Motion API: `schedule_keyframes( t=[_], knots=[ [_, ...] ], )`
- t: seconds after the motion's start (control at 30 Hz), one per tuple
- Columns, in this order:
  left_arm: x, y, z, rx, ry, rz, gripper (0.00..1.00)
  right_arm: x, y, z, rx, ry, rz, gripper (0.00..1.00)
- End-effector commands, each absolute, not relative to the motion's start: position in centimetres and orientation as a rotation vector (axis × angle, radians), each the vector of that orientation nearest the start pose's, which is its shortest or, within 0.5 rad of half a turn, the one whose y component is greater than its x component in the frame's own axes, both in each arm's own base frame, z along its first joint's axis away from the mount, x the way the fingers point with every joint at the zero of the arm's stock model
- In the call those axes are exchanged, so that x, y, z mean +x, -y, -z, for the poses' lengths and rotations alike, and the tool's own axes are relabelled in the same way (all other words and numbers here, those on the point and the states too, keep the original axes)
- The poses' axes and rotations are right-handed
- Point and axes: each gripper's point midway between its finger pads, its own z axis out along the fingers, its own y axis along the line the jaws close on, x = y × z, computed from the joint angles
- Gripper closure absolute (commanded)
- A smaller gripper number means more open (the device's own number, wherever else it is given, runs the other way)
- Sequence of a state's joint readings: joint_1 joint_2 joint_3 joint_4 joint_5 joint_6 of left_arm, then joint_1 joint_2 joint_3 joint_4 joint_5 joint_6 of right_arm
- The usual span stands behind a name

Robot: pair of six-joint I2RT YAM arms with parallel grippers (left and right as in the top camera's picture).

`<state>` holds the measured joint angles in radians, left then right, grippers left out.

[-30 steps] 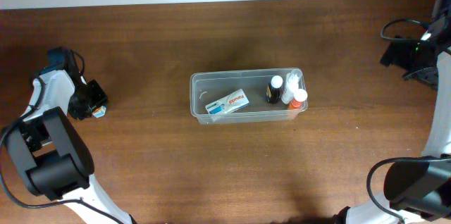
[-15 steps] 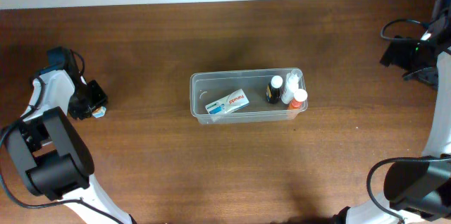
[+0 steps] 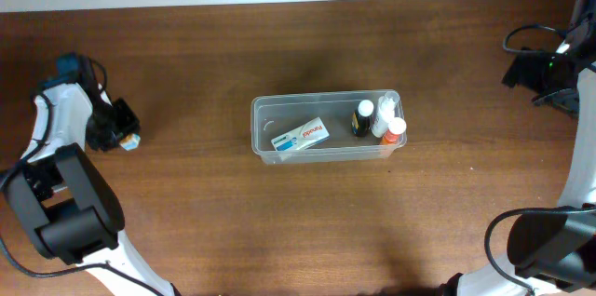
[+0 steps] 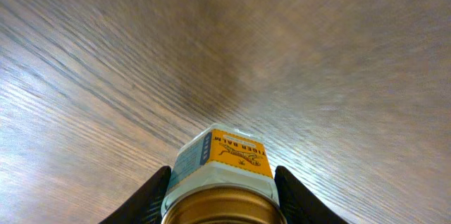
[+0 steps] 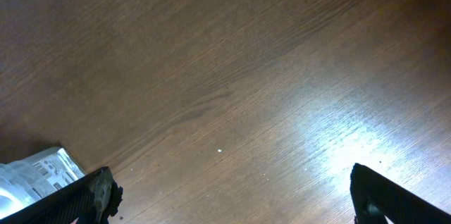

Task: Pack container
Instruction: 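Lift the jar and carry it right toward the container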

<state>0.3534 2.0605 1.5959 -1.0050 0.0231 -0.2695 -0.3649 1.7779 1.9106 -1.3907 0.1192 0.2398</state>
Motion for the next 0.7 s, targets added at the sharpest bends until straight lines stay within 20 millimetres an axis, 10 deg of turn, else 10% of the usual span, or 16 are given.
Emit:
schedule_keyframes(
  t=[0.0,0.3,0.67],
  knots=[
    [41.3,-13.7,-8.0,-0.846,-2.841,0.046,0.78,35.0,15.8,-23.0,0.891,-2.69,0.207,0.02],
    [44.1,-9.1,-14.2,-0.633,-2.813,0.059,0.77,35.0,15.8,-23.0,0.891,-2.69,0.207,0.02],
    [44.8,3.8,-18.1,-0.223,-2.793,0.166,0.78,35.0,15.8,-23.0,0.891,-2.69,0.207,0.02]
  ],
)
